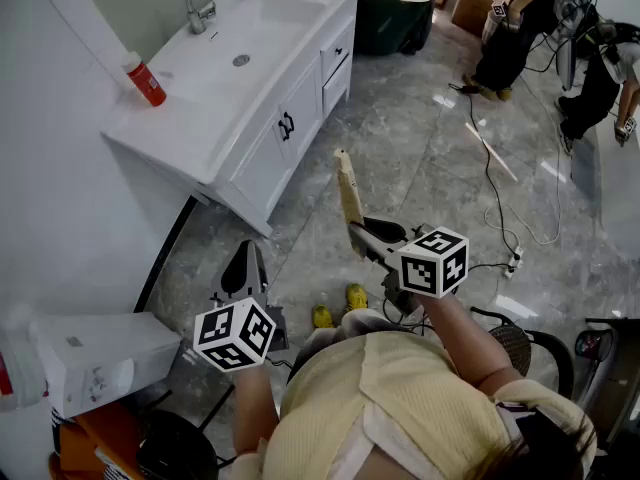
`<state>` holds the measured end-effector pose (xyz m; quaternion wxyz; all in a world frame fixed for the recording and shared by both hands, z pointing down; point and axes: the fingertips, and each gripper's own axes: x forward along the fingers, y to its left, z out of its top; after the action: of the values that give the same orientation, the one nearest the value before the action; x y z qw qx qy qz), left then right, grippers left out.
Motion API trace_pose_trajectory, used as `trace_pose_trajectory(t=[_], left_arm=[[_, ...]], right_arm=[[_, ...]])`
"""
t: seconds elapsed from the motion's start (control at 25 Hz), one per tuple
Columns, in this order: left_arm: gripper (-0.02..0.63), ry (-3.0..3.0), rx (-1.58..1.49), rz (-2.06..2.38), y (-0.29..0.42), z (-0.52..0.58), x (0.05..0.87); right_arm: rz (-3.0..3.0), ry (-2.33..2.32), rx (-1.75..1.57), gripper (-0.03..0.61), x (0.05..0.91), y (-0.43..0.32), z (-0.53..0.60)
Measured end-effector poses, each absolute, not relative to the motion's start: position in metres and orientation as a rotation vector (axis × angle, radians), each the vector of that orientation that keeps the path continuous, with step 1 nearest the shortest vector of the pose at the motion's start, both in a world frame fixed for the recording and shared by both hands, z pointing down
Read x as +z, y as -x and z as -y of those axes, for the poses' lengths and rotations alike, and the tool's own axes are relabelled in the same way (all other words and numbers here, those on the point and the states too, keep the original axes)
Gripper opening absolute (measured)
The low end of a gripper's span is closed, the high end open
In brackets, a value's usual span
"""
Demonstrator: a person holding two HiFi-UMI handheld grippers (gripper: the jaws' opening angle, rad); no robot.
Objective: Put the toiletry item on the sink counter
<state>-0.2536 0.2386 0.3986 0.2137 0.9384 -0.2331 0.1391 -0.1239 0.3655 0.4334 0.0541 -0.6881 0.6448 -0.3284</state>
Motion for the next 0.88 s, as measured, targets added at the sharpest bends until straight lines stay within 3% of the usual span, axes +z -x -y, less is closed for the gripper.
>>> trace_pose_trajectory(t=[0.88], left_arm=[[0.051,-2.594,0.399,0.604,0.243,-0.229,0.398]], right_arm=[[-2.003,2.072,-1.063,0.069,0.445,0.117,-0.341]])
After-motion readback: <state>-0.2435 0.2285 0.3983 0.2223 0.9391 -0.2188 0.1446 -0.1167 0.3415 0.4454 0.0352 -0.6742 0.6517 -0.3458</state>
